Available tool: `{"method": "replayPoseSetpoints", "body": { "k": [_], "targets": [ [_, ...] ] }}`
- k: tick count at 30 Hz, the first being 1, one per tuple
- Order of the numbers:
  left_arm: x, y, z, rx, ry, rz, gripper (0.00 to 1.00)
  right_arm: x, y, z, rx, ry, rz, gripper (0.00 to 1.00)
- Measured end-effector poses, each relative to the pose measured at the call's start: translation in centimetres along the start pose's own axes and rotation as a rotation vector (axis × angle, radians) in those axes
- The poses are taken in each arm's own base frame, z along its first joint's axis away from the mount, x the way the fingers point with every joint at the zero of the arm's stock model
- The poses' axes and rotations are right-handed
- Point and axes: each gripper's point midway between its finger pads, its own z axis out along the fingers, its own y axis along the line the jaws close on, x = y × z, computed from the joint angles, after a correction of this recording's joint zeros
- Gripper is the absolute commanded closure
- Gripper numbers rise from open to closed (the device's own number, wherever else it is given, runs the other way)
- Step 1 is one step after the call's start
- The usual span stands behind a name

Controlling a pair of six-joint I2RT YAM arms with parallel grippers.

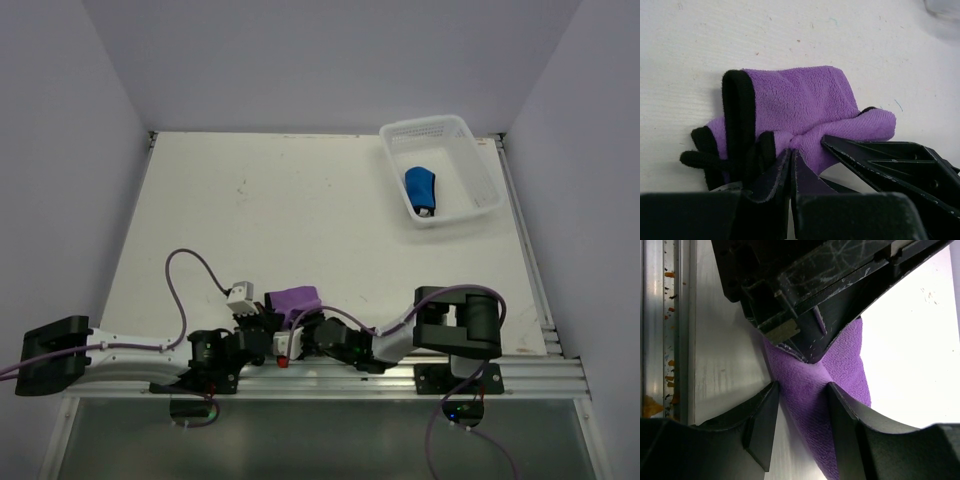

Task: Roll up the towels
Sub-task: Roll the towel

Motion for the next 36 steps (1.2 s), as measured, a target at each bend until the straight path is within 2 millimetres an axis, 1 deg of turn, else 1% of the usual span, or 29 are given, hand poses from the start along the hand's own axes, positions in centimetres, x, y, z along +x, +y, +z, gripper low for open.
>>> {"method": "replayPoseSetpoints", "body": {
  "k": [6,7,9,10,12,17,18,22,23,26,31,34,36],
  "targets": [
    [-0.1,0.0,0.0,0.002,-0.002,0.004,0.95,0.1,-0.1,0.4,0.010,-0.010,-0.001,0.53],
    [-0.1,0.0,0.0,0.003,-0.003,0.003,0.95,0.1,-0.1,0.4,0.008,-0.011,0.000,0.57],
    [-0.2,0.0,-0.1,0.005,-0.003,0.001,0.95,0.1,0.0,0.5,-0.002,-0.014,0.004,0.62],
    [-0.2,-0.1,-0.1,0.006,-0.004,0.000,0.95,0.1,0.0,0.6,-0.008,-0.015,0.007,0.69],
    [-0.2,-0.1,-0.2,0.007,-0.004,-0.002,0.95,0.2,0.2,0.7,-0.025,-0.014,0.012,0.80],
    [-0.4,0.1,-0.3,0.006,-0.004,0.001,0.94,0.0,0.4,0.9,-0.047,-0.008,0.017,0.90],
    [-0.4,0.1,-0.4,0.007,-0.003,0.001,0.92,0.0,0.4,0.9,-0.053,-0.006,0.021,0.91],
    [-0.5,0.3,-0.5,0.004,0.000,0.005,0.90,-0.2,0.4,1.0,-0.081,0.009,0.048,0.92],
    [-0.5,0.3,-0.6,0.004,0.000,0.006,0.87,-0.3,0.4,1.0,-0.088,0.013,0.063,0.92],
    [-0.7,0.2,-0.8,0.011,0.002,0.000,0.85,-0.4,0.3,1.0,-0.115,0.023,0.116,0.92],
    [-1.6,-0.6,-1.5,0.044,-0.002,-0.018,0.83,-0.5,-0.1,1.2,-0.183,0.076,0.249,0.91],
    [-2.5,-1.7,-2.0,0.075,-0.008,-0.023,0.83,-0.8,-0.6,1.7,-0.243,0.126,0.363,0.91],
    [-3.0,-2.2,-2.2,0.086,-0.013,-0.023,0.83,-0.8,-0.7,1.6,-0.278,0.148,0.432,0.92]
  ]
}}
